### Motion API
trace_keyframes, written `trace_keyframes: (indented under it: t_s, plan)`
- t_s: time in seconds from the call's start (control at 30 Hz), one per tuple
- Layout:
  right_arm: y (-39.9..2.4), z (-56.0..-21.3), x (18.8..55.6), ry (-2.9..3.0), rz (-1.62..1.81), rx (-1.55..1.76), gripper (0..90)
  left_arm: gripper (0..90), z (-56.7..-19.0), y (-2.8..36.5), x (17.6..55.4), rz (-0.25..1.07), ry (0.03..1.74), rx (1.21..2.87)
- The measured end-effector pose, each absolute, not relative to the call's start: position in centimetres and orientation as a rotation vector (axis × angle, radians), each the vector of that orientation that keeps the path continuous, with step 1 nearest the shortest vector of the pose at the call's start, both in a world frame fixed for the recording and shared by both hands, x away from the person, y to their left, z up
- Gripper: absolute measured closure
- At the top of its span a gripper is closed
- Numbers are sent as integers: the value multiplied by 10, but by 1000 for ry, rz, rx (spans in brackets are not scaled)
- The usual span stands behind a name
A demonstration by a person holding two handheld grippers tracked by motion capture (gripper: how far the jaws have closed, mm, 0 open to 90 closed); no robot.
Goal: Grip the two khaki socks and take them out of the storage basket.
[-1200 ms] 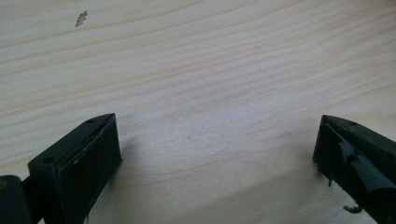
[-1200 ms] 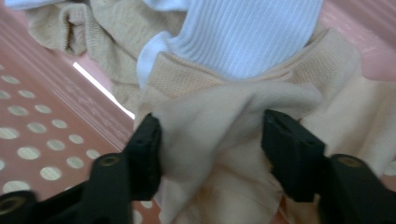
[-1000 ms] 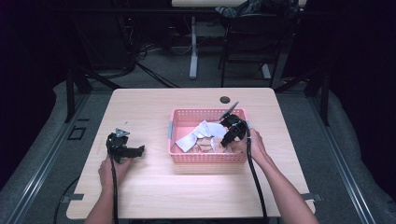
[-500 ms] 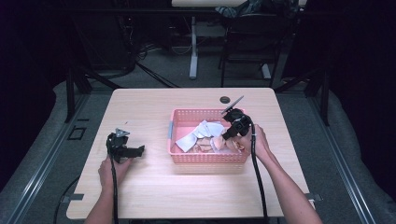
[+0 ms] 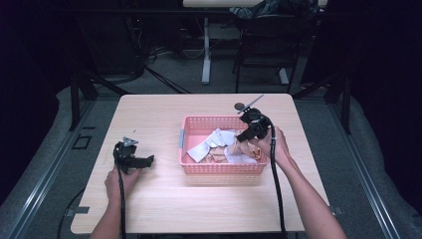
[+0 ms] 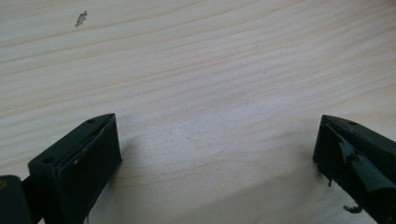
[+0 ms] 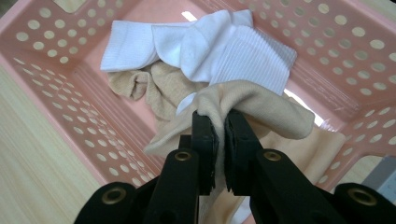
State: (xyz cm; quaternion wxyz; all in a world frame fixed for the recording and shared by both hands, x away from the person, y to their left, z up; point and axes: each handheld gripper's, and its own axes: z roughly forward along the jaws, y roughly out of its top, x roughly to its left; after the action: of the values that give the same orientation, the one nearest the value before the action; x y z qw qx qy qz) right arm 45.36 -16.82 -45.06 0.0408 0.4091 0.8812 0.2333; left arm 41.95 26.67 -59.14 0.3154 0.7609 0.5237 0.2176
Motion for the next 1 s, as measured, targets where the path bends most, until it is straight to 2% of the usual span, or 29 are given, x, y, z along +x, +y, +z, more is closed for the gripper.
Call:
trace_keyframes:
  t_s: [1.0]
  plan:
    - [-177, -410, 466, 2640, 784, 1264, 838, 4, -591, 267, 419, 573, 1379, 2004]
